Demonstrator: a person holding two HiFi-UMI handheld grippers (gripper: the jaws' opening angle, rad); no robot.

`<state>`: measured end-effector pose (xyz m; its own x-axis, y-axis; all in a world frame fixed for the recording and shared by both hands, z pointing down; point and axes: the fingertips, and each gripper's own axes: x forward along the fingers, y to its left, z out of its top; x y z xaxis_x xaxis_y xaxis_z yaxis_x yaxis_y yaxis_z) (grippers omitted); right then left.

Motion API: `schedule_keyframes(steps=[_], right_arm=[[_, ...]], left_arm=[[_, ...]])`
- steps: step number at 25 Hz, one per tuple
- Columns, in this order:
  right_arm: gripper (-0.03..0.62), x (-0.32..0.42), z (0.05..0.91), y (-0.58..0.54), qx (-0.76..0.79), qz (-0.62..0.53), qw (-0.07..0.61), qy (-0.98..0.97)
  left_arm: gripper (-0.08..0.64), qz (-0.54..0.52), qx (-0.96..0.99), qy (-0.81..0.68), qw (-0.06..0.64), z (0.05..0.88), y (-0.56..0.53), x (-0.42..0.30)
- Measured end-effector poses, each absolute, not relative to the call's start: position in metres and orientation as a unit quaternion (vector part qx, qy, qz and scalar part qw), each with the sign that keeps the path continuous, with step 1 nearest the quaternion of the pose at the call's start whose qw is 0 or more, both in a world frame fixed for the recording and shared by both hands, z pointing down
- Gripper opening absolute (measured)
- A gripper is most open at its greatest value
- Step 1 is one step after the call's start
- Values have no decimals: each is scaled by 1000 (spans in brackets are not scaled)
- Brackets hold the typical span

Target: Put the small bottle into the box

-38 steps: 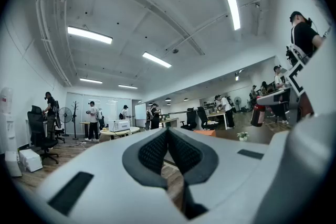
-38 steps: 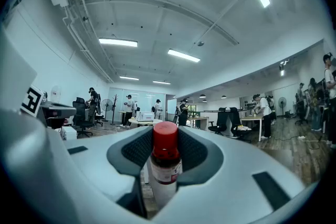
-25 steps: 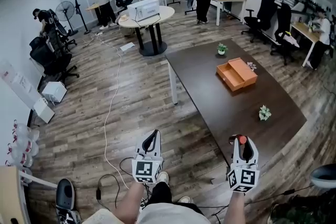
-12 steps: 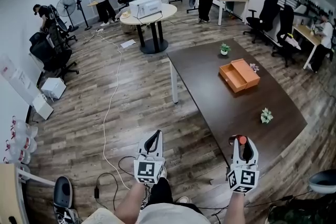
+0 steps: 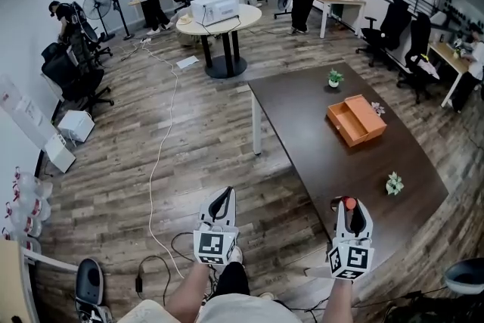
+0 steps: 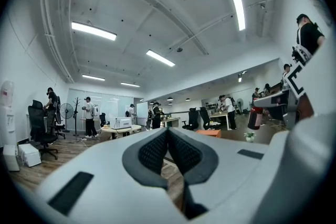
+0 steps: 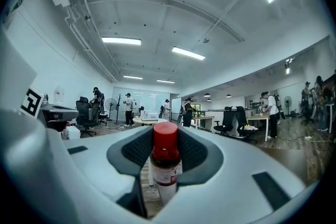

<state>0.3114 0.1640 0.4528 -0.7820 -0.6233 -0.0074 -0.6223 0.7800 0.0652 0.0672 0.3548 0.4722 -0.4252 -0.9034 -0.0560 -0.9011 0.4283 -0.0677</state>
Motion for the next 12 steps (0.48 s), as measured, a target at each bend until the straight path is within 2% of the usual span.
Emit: schedule_keyframes(steps=[12], right_arm=[[141, 151, 436, 130, 304, -41, 2, -952]], left_arm=[[3, -4, -510, 859, 40, 469, 334, -84]])
